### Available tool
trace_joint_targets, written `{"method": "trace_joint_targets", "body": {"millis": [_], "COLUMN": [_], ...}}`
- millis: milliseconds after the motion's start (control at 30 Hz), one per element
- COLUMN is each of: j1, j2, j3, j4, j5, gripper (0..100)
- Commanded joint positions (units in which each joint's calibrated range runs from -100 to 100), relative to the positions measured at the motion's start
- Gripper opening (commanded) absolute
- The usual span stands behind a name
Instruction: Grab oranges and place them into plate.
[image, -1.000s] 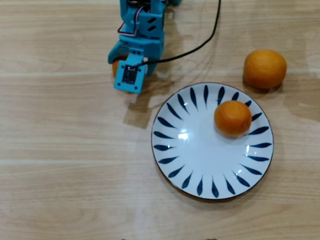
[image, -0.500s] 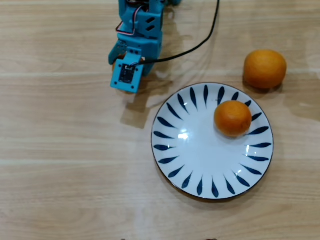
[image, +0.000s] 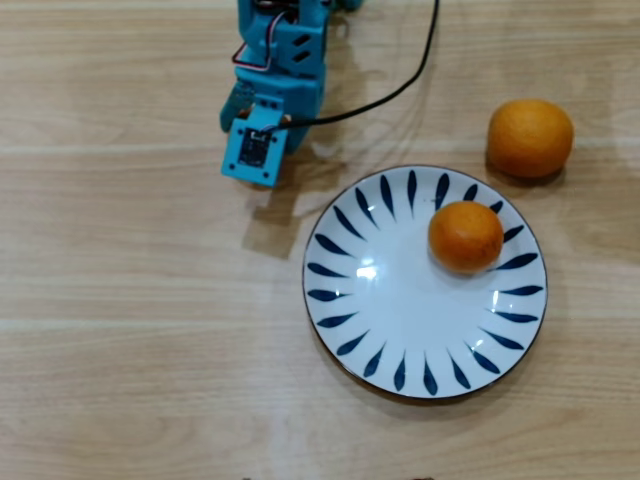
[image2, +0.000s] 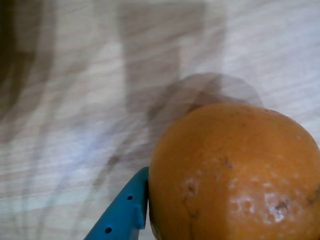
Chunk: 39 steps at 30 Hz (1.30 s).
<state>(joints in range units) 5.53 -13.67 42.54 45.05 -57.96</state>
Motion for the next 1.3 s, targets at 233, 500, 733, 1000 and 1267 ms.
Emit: {"method": "trace_joint_targets", "body": {"millis": [233, 500, 733, 1000, 1267], "j1": [-5.61, -15.77, -22.47, -24.40, -24.24], "j2": [-6.53, -0.45, 12.49, 18.91, 18.40], "j3": [-16.42, -30.00, -40.05, -41.68, -41.86], "j4": [-0.05, -3.23, -8.82, -11.14, -10.54], "j5": [0.04, -0.23, -1.38, -2.73, -2.79], "gripper": [30, 30, 30, 41, 45]}}
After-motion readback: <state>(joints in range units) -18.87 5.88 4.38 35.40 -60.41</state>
